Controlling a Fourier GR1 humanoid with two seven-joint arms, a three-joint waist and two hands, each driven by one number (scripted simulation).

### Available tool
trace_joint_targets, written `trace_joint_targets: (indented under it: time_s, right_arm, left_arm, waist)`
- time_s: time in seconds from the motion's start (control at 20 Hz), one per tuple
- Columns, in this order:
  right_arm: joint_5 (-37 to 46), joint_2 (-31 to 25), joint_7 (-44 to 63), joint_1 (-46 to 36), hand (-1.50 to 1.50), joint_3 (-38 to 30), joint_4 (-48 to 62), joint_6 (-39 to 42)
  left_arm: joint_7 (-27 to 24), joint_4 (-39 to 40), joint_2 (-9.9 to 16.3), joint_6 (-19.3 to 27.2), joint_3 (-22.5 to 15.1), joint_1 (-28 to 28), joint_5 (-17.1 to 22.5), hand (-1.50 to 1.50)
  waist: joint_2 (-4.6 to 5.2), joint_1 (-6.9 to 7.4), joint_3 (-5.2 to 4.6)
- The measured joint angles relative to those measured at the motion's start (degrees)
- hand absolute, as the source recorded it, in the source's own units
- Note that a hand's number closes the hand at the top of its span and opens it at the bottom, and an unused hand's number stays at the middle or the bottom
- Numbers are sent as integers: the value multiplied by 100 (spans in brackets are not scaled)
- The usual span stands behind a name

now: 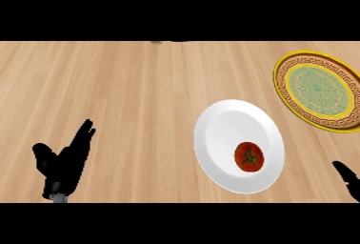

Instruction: Pick the tomato from the plate and place it in the plate

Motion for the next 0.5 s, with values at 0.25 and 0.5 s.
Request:
trace_joint_targets:
  time_s: [0.25,0.5]
  right_arm:
    - [777,-399,691,1282,-150,292,-613,449]
    - [1875,-631,1934,1921,-150,712,-1390,896]
  left_arm:
    - [147,-8,-39,-19,-44,-142,-20,0]
    - [213,0,-132,2,-157,-275,-147,0]
  waist:
    - [49,147,-18]
    - [83,322,-22]
